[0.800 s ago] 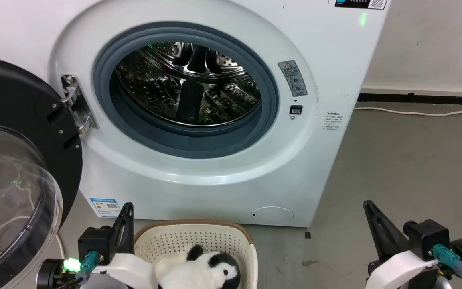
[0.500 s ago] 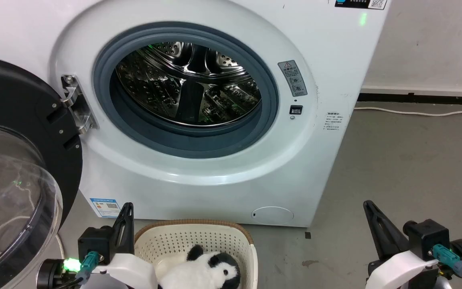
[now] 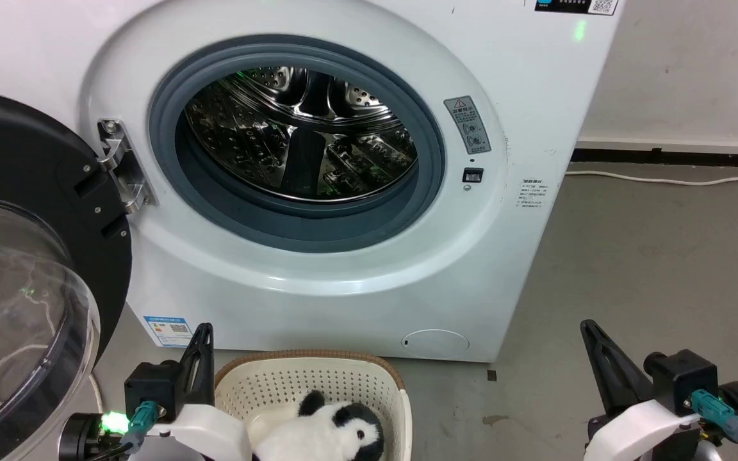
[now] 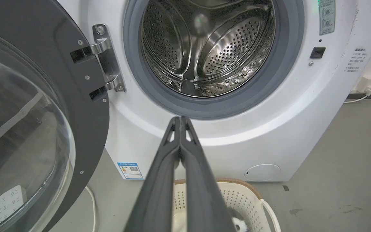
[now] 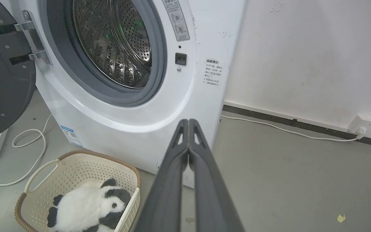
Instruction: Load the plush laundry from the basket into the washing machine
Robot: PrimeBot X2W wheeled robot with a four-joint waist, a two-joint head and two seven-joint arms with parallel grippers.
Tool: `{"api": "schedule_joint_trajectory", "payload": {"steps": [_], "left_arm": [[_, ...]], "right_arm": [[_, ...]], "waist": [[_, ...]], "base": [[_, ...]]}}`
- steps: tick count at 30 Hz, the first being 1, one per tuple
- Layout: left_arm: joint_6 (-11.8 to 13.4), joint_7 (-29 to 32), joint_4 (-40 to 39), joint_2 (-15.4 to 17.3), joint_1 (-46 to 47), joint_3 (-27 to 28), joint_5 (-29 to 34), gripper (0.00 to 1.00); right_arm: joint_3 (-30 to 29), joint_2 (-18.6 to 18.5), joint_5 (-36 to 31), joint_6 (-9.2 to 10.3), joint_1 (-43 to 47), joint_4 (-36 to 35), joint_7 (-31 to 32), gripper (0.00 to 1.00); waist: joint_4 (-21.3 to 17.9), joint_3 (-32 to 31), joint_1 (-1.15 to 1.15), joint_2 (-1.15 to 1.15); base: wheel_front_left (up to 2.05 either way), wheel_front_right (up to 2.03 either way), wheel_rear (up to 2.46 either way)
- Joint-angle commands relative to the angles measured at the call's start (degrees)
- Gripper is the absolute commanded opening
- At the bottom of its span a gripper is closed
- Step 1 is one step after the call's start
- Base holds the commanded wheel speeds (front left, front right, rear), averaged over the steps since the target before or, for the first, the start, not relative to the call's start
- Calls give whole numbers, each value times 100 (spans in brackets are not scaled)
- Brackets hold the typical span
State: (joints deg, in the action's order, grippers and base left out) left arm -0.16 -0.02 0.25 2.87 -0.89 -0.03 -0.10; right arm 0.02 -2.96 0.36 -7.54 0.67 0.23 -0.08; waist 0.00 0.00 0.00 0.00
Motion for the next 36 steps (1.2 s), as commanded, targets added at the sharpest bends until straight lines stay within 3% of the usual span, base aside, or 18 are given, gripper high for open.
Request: {"api": "schedule_joint_trajectory", "payload": {"steps": [1,10,11,12,13,36], "left_arm": [[16,2,-25,0,89,3,10,0],[16,2,-25,0,89,3,10,0],[-1,-2,1,0,-3,-1,-1,100],[0,-3,3,0,-3,2,-1,0],[-1,0,2,0,-3,2,0,100],[109,-240,146,0,4,-199,-150,100]], "right_arm": [[-2,8,-36,5,-67,-23,8,0],[-2,8,-36,5,-67,-23,8,0],[2,0,6,0,2,2,-2,100],[3,0,7,0,2,2,-3,0],[4,0,3,0,2,3,0,100],[-99,1,208,1,36,-62,-239,100]], "waist": [[0,0,0,0],[0,0,0,0],[0,0,0,0],[0,0,0,0],[0,0,0,0],[-55,66,0,0]], "base": [[0,0,0],[0,0,0],[0,0,0],[0,0,0],[0,0,0],[0,0,0]]}}
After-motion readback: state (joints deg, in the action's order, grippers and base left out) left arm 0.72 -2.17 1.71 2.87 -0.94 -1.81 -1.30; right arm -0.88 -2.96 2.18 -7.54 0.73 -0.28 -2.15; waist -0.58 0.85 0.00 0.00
